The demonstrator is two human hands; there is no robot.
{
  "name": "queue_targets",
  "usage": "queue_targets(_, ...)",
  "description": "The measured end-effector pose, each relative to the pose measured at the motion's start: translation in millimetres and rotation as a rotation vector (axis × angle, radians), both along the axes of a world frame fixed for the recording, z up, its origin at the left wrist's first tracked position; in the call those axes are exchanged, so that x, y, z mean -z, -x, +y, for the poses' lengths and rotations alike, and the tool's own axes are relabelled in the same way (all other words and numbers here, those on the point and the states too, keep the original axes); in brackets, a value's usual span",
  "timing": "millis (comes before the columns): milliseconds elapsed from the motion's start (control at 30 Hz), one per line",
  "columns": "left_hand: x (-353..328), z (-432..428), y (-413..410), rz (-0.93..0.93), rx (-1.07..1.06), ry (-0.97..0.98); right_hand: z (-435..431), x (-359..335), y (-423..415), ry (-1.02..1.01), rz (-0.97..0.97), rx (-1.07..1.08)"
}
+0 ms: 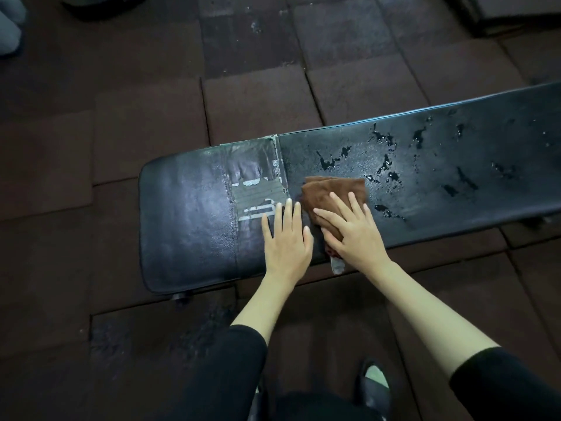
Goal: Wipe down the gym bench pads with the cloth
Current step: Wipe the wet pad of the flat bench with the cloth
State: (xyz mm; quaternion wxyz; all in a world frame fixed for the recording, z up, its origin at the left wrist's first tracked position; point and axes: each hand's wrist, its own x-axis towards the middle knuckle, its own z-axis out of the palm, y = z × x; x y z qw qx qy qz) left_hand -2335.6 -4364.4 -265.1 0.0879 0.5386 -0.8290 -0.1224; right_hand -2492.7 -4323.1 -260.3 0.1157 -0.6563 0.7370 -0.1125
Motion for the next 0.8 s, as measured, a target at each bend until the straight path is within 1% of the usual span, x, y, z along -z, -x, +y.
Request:
queue_targets(167,0.1,14.6,46.7,0.001,0.044,0.016,14.2,-3.9,86.1,-0.04,0.001,0.045)
queue_targets(267,1.0,21.0,77.2,-0.017,0.045,0.007,22.7,-6.1,146.9,-0.028,-0.026,0.19)
queue_targets(333,2.1,23.6,92.8,-0.026,0.028,-0.003,25.9,-6.9,172.0,-0.018,-0.049,0.285)
queue_targets(400,3.4,25.2,102.2,-0.044,-0.001,-0.015,24.2,-5.2,173.9,0.009,-0.065,0.353)
queue_targets(533,7.0,26.5,106.3,-0.06,-0.027,-0.006,14.0,-0.8,142.1,0.042,-0.106,0.566)
queue_targets(600,6.2,25.3,107.3,-0.043,-0.054,0.003,7.3,-2.0,126.9,0.031,-0.123,0.613)
queue_targets(700,6.7,25.5,107.6,-0.004,-0.096,0.007,-0.1,-1.6,104.3,0.026,-0.115,0.519)
queue_targets(800,6.0,25.9,108.0,0.036,-0.132,0.016,1.1,0.1,84.4,0.049,-0.069,0.282)
